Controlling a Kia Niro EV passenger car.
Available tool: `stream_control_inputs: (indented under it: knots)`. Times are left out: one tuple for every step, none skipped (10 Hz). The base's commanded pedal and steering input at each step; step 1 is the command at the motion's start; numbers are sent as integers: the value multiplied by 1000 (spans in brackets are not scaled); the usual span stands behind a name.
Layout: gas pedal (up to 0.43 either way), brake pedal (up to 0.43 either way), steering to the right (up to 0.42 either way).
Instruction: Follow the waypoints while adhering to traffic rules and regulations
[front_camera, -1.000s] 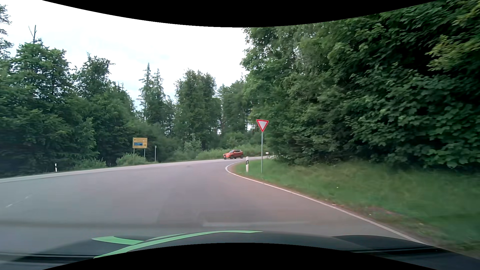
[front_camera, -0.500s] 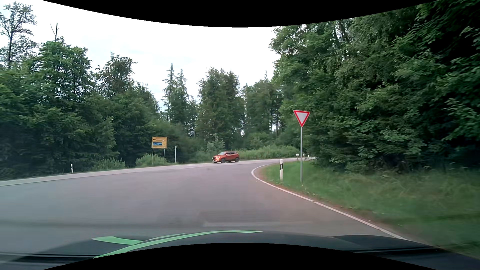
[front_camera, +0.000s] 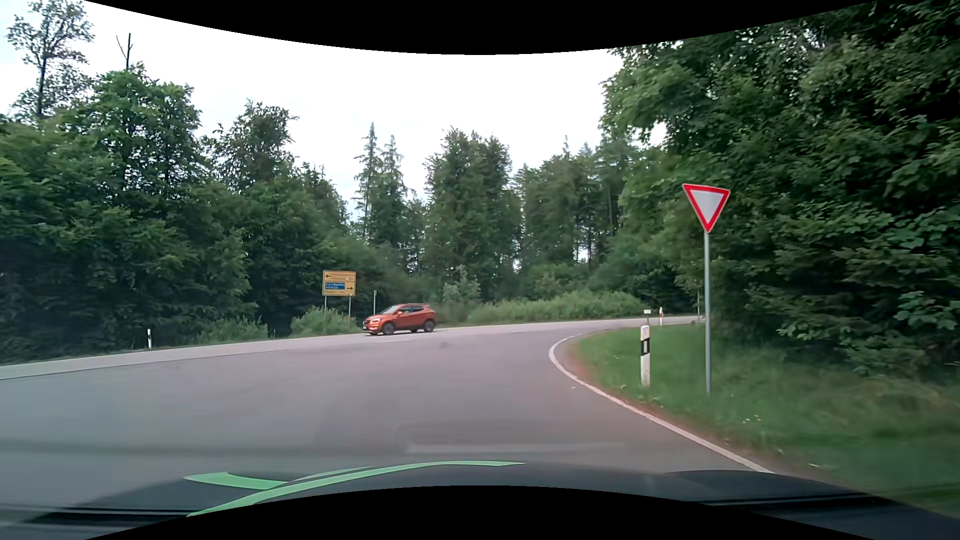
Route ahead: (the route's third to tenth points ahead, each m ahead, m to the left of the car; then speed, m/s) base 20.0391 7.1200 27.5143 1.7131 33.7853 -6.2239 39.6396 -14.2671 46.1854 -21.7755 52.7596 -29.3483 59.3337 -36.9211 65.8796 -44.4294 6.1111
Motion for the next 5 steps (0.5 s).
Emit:
stream_control_inputs:
  knots:
    - [0,12,-60]
    - [0,12,-45]
    - [0,12,-40]
    - [0,6,-36]
    - [0,6,-31]
